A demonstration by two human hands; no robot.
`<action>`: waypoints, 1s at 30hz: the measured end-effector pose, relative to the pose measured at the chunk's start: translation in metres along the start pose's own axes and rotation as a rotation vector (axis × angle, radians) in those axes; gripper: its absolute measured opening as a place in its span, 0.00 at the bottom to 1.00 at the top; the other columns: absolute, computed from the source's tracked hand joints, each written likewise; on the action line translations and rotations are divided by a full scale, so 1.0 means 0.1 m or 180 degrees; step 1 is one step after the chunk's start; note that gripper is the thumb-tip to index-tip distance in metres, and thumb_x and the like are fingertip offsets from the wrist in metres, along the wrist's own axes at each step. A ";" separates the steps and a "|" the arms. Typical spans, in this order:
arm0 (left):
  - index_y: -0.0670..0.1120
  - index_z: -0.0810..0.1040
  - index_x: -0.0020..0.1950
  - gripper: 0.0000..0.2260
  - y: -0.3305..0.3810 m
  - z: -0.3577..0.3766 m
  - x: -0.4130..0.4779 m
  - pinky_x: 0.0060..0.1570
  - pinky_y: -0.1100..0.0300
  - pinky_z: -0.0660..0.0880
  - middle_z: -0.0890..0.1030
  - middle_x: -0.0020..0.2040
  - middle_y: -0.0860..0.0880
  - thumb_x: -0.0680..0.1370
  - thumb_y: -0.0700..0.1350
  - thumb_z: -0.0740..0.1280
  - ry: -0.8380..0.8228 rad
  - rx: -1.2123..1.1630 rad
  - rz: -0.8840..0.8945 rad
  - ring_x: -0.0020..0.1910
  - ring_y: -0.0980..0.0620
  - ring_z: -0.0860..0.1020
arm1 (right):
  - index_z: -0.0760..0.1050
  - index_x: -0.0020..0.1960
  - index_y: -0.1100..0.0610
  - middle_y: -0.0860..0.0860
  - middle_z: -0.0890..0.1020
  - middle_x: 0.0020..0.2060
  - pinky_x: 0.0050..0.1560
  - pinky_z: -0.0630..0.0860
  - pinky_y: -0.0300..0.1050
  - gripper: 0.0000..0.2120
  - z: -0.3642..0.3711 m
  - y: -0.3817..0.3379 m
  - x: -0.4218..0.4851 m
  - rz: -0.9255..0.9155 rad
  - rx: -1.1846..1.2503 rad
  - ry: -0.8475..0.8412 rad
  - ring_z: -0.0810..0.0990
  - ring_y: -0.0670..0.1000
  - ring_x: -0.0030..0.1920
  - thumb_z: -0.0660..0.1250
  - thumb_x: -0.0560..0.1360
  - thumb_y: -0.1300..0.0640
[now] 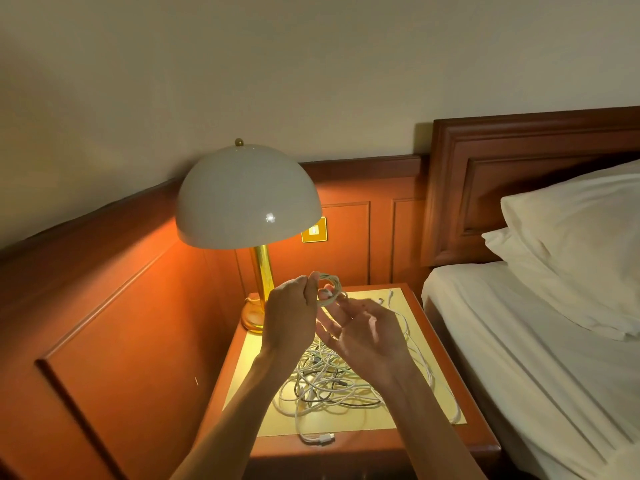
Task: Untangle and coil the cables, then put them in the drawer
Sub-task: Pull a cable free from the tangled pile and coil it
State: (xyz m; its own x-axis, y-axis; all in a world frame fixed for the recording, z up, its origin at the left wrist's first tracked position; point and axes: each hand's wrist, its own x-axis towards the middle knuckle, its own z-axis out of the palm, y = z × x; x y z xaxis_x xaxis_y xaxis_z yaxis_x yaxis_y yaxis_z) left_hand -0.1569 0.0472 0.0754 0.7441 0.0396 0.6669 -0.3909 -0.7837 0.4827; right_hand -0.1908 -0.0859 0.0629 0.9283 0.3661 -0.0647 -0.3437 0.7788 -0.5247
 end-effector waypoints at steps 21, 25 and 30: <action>0.46 0.77 0.49 0.11 -0.04 0.20 0.10 0.36 0.57 0.75 0.80 0.41 0.47 0.83 0.46 0.55 -0.1695 -0.0698 -0.1144 0.38 0.48 0.78 | 0.65 0.75 0.62 0.57 0.85 0.51 0.44 0.83 0.44 0.21 -0.05 -0.16 0.08 -0.0907 -0.5465 0.0934 0.85 0.52 0.41 0.58 0.83 0.63; 0.41 0.77 0.46 0.24 -0.07 0.28 0.16 0.29 0.60 0.66 0.74 0.32 0.47 0.82 0.60 0.56 -0.2161 -0.0974 -0.1346 0.31 0.48 0.72 | 0.68 0.73 0.62 0.57 0.85 0.53 0.48 0.81 0.46 0.19 -0.07 -0.18 0.07 -0.0921 -0.5934 0.0806 0.83 0.52 0.44 0.61 0.82 0.62; 0.45 0.82 0.46 0.18 -0.06 0.46 0.17 0.34 0.59 0.67 0.75 0.31 0.51 0.82 0.56 0.60 -0.1529 -0.1316 -0.1438 0.30 0.52 0.72 | 0.77 0.59 0.64 0.58 0.85 0.46 0.44 0.83 0.53 0.10 -0.12 -0.09 0.08 -0.1185 -0.5697 0.1530 0.85 0.56 0.41 0.64 0.80 0.63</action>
State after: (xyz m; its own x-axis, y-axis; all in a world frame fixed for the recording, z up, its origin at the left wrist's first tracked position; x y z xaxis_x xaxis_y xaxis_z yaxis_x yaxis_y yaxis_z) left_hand -0.1166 0.0236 0.0581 0.9956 -0.0468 0.0814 -0.0938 -0.4570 0.8845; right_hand -0.1786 -0.0963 0.0566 0.9746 -0.0738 0.2113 0.0954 -0.7170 -0.6905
